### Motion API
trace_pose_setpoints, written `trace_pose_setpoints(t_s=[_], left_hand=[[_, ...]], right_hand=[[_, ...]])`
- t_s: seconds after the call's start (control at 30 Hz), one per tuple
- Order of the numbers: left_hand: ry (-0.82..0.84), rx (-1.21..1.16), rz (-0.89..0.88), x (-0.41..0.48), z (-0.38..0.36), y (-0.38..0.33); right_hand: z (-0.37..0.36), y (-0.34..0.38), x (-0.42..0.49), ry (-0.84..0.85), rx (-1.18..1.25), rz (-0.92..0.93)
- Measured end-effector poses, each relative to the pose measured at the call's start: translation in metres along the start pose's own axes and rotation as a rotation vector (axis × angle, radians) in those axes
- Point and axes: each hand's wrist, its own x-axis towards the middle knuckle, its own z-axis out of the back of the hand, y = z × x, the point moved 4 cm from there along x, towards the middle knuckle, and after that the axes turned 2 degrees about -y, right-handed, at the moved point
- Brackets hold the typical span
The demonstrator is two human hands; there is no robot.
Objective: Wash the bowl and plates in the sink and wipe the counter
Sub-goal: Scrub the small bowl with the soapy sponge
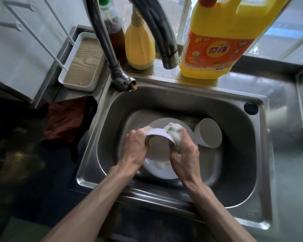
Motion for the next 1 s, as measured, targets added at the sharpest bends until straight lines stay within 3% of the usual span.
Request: trace_pose_setpoints(t_s=[0.1,0.17,0.23,0.33,0.43,0.5,0.57,0.6,0.7,0.73,0.77,0.9,1.0], left_hand=[[-0.054,-0.511,0.231,-0.005,-0.009,0.007],[0.089,-0.820,0.508,-0.014,-0.023,0.005],[0.193,-0.893,0.620,-0.019,-0.030,0.006],[0.221,-0.615,0.394,-0.004,-0.019,0.012],[0.281,0.113,0.039,0.007,-0.010,-0.001],[0.219,0.345,-0.067,0.008,-0.005,-0.013],[0.116,0.282,-0.033,0.007,-0.006,-0.010],[0.103,0.143,0.064,0.005,-0.008,-0.006],[0.237,-0.604,0.562,-0.004,-0.024,0.007],[0.285,-0.711,0.648,-0.006,-0.026,0.008],[0.306,-0.656,0.625,-0.005,-0.025,0.010],[0.267,0.083,0.153,0.005,-0.007,0.008],[0.184,0.291,-0.015,0.008,-0.002,-0.005]], right_hand=[[0.001,-0.003,-0.001,-0.026,0.136,-0.143],[0.003,-0.002,-0.002,-0.057,0.216,-0.153],[0.003,0.000,-0.003,-0.059,0.213,-0.113],[0.005,-0.002,-0.003,-0.062,0.096,-0.045],[0.002,0.004,-0.001,-0.031,-0.113,0.109],[0.000,0.009,0.001,-0.025,-0.205,0.167],[0.002,0.012,0.004,-0.044,-0.220,0.180],[0.004,0.012,0.006,-0.055,-0.186,0.168],[0.007,0.008,0.008,-0.066,0.043,0.068],[0.007,0.006,0.007,-0.057,0.087,0.048],[0.006,0.005,0.005,-0.036,0.099,0.046],[0.002,0.004,-0.005,0.075,0.017,0.084],[-0.002,0.014,-0.006,0.157,-0.074,0.155]])
